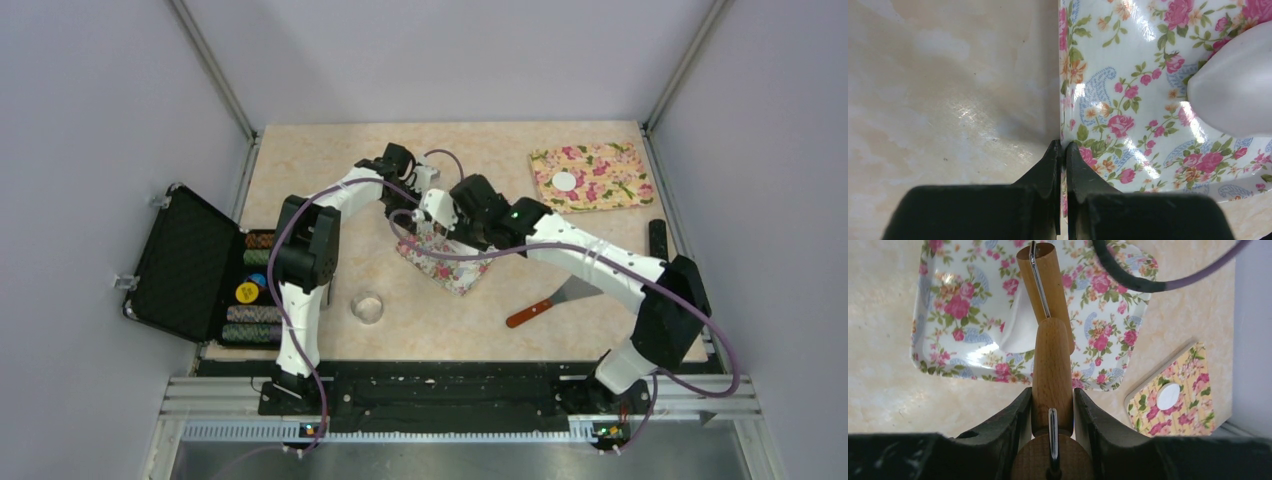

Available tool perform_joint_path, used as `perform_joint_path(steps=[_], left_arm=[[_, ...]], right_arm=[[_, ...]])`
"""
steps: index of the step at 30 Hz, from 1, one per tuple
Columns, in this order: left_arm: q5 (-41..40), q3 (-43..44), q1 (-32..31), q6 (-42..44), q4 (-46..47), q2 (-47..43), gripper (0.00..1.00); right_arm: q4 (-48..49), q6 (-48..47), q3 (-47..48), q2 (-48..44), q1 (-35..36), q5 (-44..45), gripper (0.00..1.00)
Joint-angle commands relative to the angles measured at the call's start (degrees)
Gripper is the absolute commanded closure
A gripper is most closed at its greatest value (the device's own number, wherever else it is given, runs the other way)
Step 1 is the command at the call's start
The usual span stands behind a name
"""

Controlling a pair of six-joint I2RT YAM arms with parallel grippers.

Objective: Roll out the dumpling wrappers from the dough

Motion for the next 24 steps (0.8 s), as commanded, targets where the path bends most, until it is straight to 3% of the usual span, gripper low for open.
perform_joint_path(steps=[1, 4, 8, 10, 18, 24], left_arm=[[-2.3, -0.1, -0.1, 2.1, -1.6, 1.5, 1.00], [-2.3, -0.2, -0.1, 2.1, -1.5, 1.4, 1.00], [-2.1, -0.3, 0.0, 2.1, -1.4, 1.4, 1.00], [-2.0, -0.2, 0.0, 2.1, -1.5, 1.4, 1.00], [-2.0, 0.2, 0.0, 2.2, -1.8, 1.8, 1.00], [-2.1, 0.4, 0.1, 2.1, -1.9, 2.0, 1.00]], right_arm=[[-1.6, 10.5, 8.1, -0.1, -4.4, -3.5, 1.00], [-2.6, 17.9, 11.0, 0.2, -9.1, -11.1, 1.00], [-2.4, 25.1, 9.3, -0.7, -16.0, -28.9, 1.00], [-2.4, 19.3, 6.9, -2.0, -15.8, -30.4, 1.00], [8.1, -13.7, -11.3, -14.9, -11.6, -20.9, 1.00], [11.6, -23.7, -14.8, -17.6, -7.1, -14.5, 1.00]])
